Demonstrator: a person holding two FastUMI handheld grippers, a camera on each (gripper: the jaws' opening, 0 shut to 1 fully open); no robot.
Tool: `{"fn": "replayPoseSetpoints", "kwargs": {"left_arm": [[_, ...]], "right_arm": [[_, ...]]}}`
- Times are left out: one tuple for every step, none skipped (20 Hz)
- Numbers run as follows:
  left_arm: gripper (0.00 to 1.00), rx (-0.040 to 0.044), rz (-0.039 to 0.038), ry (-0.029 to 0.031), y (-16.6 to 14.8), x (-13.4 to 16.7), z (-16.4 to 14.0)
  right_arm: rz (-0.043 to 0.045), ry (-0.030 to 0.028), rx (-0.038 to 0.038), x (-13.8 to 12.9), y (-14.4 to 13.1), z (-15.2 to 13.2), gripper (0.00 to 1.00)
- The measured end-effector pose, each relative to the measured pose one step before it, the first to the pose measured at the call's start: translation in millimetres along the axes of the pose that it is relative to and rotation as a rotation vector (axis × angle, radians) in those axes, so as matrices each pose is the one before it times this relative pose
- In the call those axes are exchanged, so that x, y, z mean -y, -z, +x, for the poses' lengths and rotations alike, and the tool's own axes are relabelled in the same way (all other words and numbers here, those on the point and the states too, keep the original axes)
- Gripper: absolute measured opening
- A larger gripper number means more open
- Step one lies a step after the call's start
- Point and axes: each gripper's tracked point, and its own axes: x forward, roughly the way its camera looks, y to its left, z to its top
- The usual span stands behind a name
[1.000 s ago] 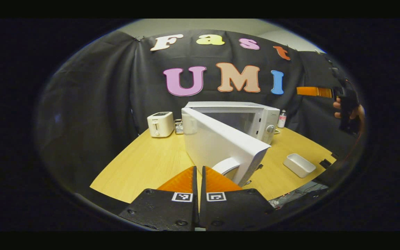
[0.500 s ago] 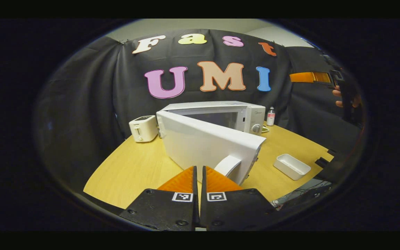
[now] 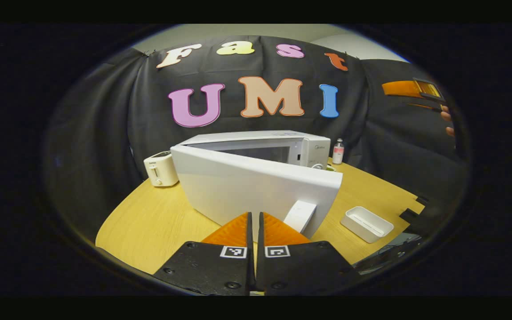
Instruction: Open the microwave oven with the left hand, put the food in, and close the microwave oven.
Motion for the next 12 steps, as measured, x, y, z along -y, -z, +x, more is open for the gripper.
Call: {"fn": "replayPoseSetpoints", "kwargs": {"left_arm": [[0.00,-0.00165,0.00196,0.00787,-0.61,4.24,6.54],[0.01,-0.00777,0.00637,0.01172,1.08,5.05,6.36],[0.01,0.00003,0.00772,0.01319,-1.95,5.30,6.27],[0.01,0.00396,0.01084,0.01169,-2.55,4.99,6.62],[0.00,0.00631,0.01086,0.00865,-3.77,3.90,6.51],[0.01,0.01118,0.00814,0.00603,-2.93,3.54,7.77],[0.00,0.01168,0.00240,0.00274,-3.04,3.22,7.97],[0.01,-0.00436,0.00394,0.00298,-0.22,3.43,9.90],[0.02,-0.00436,0.00019,0.00218,-0.07,2.43,8.67],[0.00,0.00051,-0.00257,0.00158,-1.99,1.80,7.83],[0.00,-0.00118,-0.00227,-0.00148,-1.17,1.72,7.41],[0.01,0.00055,-0.00253,0.00177,-1.30,1.72,7.52]], "right_arm": [[-0.00360,0.00369,-0.00443,3.60,0.48,-1.18,0.91],[-0.00549,0.00269,-0.00669,3.11,2.66,-1.13,0.91],[-0.00277,0.00871,-0.01132,5.16,3.45,-1.47,0.91],[0.00590,0.00919,-0.00906,5.63,1.78,-1.74,0.91],[0.01101,0.00974,-0.00478,4.12,0.05,-1.44,0.91],[0.00878,0.01035,-0.00153,4.69,-0.42,-0.83,0.92],[0.00312,0.01233,0.00065,5.16,-0.25,-0.49,0.91],[-0.00151,0.00730,-0.00094,3.93,-0.43,-0.31,0.91],[-0.00462,0.00501,0.00067,2.97,-0.34,0.02,0.91],[-0.00491,0.00528,0.00381,2.80,-2.52,-0.40,0.91],[-0.00286,0.00520,0.00191,2.76,-2.30,0.11,0.91],[0.00092,0.00495,0.00070,2.50,-1.62,0.36,0.99]]}}
